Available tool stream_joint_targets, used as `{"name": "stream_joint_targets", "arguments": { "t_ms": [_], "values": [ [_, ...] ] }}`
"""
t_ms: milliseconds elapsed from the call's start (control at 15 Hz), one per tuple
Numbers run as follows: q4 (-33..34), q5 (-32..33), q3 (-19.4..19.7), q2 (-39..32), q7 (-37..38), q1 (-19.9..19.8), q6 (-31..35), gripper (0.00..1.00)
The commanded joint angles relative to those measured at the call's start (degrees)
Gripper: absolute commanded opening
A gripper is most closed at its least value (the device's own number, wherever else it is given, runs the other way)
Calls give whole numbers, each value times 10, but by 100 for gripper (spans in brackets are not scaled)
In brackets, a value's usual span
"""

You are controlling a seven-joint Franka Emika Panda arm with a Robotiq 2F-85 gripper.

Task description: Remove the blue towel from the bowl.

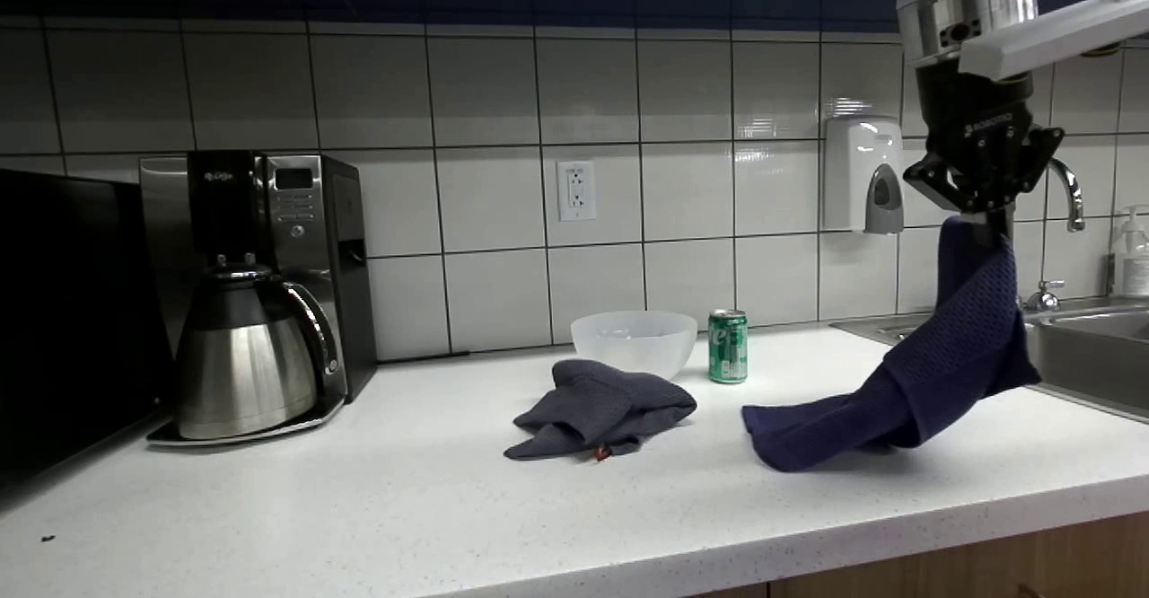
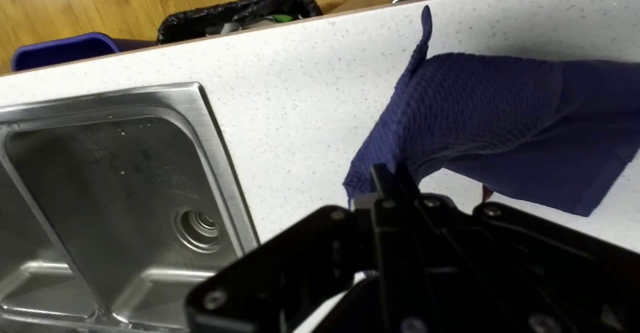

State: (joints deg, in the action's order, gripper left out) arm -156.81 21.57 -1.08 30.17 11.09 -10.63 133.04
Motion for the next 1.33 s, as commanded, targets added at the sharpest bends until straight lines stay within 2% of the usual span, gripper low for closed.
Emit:
{"name": "stream_joint_targets", "arguments": {
  "t_ms": [0,200,267,333,467,867,1000,1267],
  "values": [
    [11,48,-4,-40,33,-43,13,1],
    [21,77,-6,-76,61,-59,17,1],
    [25,77,-6,-85,66,-57,13,27],
    [27,77,-5,-90,69,-53,10,28],
    [30,71,-5,-95,65,-42,4,41],
    [44,65,-11,-102,58,-13,2,87],
    [49,44,-11,-91,38,6,-7,99],
    [65,-16,-9,-74,10,46,-37,100]
  ]
}}
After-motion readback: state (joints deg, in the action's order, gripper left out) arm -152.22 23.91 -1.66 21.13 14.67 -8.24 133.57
